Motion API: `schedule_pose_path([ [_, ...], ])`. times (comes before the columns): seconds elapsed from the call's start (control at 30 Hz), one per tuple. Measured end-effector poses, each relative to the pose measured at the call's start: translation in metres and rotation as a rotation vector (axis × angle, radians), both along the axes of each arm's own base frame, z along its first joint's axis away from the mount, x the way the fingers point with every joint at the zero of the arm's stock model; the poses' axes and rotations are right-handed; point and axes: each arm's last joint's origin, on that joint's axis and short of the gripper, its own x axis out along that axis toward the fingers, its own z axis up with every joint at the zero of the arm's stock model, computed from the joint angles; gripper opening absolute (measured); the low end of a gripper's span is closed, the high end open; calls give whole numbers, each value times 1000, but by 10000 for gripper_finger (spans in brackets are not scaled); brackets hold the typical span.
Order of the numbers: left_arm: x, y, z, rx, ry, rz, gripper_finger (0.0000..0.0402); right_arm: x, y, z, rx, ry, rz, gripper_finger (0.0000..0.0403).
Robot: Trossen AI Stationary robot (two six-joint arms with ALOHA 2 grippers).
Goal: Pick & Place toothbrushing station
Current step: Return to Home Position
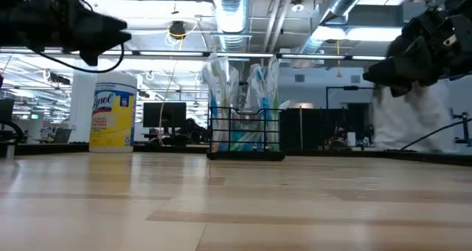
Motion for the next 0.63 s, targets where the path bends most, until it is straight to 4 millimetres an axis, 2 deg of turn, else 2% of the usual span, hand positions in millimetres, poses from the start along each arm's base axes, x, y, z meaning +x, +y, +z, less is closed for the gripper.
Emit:
schedule_pose_path([
  [0.2,-9,3,-11,-67,77,25,159,0,0,0,1,0,1,111],
  [0.43,-8,2,-12,-55,100,18,159,0,0,0,0,1,2,111],
  [0.63,-3,1,-18,-39,175,31,159,0,0,0,-109,12,8,111],
])
